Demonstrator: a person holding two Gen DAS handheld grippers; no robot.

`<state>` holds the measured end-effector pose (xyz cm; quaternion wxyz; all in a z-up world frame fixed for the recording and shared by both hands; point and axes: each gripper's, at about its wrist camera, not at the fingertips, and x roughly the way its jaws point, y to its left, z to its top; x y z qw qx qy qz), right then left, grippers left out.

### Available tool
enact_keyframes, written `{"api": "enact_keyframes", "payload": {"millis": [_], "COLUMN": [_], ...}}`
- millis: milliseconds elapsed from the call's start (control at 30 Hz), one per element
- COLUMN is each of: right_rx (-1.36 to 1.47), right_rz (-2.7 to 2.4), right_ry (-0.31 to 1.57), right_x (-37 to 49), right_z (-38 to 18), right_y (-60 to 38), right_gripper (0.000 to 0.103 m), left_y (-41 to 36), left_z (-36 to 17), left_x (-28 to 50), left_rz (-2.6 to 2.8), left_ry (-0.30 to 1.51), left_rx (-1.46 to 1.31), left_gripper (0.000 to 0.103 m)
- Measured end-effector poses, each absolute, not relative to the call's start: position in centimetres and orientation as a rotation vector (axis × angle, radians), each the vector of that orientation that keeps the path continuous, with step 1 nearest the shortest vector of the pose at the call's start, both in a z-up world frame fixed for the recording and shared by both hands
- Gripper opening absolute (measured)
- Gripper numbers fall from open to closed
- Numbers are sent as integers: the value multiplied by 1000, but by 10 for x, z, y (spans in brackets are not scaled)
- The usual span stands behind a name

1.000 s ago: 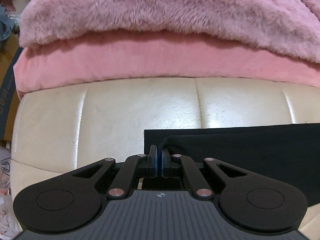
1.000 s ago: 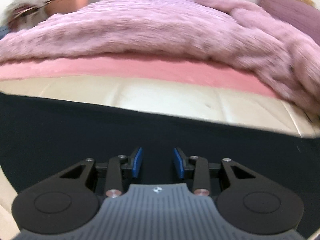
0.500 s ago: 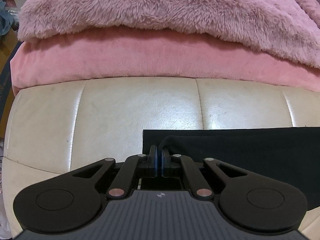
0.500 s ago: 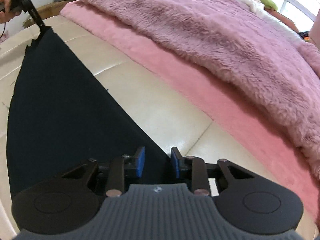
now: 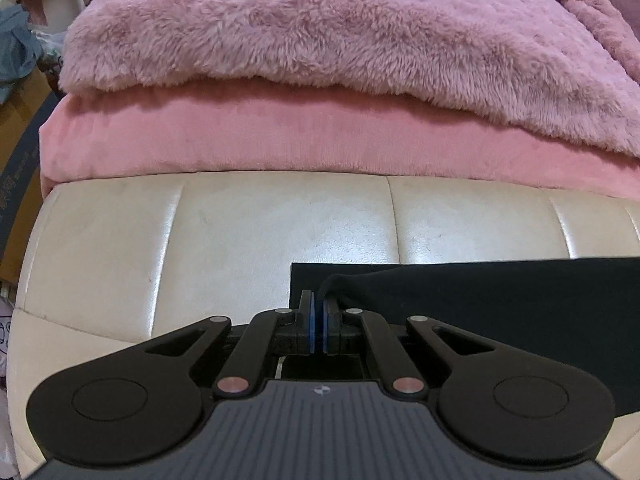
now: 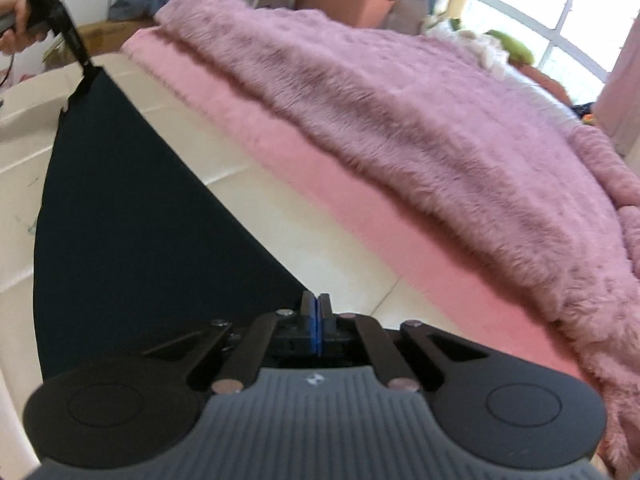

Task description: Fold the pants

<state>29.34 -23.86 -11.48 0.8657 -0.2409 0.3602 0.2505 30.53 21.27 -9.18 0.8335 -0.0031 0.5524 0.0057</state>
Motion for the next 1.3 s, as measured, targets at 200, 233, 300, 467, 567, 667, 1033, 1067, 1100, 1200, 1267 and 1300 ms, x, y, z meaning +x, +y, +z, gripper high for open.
{"api": "enact_keyframes", "payload": {"millis": [200,233,300,467,567,667,1033,1067,1100,1200,1267,1300], "right_rx": [-486,-483,-467,-419,-340,-264,-84,-83,-83,-86,-91,-91], "right_rz": [494,487,472,414,370,318,117,112,110,112,107,106], "right_ry": [820,822,829,838,810,820,913,919,922,936,945,942], "right_x": [314,315,316,313,301,278,214,213,211,206,204,203], "right_z": [-138,-141,-145,-147,-131,-121,-134,-135,-136,-140,-143,-144], "right_y": [-233,-233,-234,-235,-238,-242,-264,-265,-265,-267,-266,-266], "right_gripper": [0,0,0,14,22,22,22,22,22,23,23,23], "left_y": [209,210,211,227,247,262,278,278,277,273,270,270], "left_z": [-119,-122,-127,-117,-102,-99,-150,-151,-152,-151,-144,-139], "left_x": [321,321,321,309,285,256,214,213,214,219,217,212], "left_rz": [32,33,40,82,89,101,216,212,211,226,236,229], "left_ry": [1191,1191,1190,1144,1084,1041,938,916,905,906,905,890], "left_rx": [8,3,-11,-96,-242,-417,-895,-916,-927,-904,-859,-836], "left_gripper": [3,3,5,28,29,29,29,29,29,0,0,0]}}
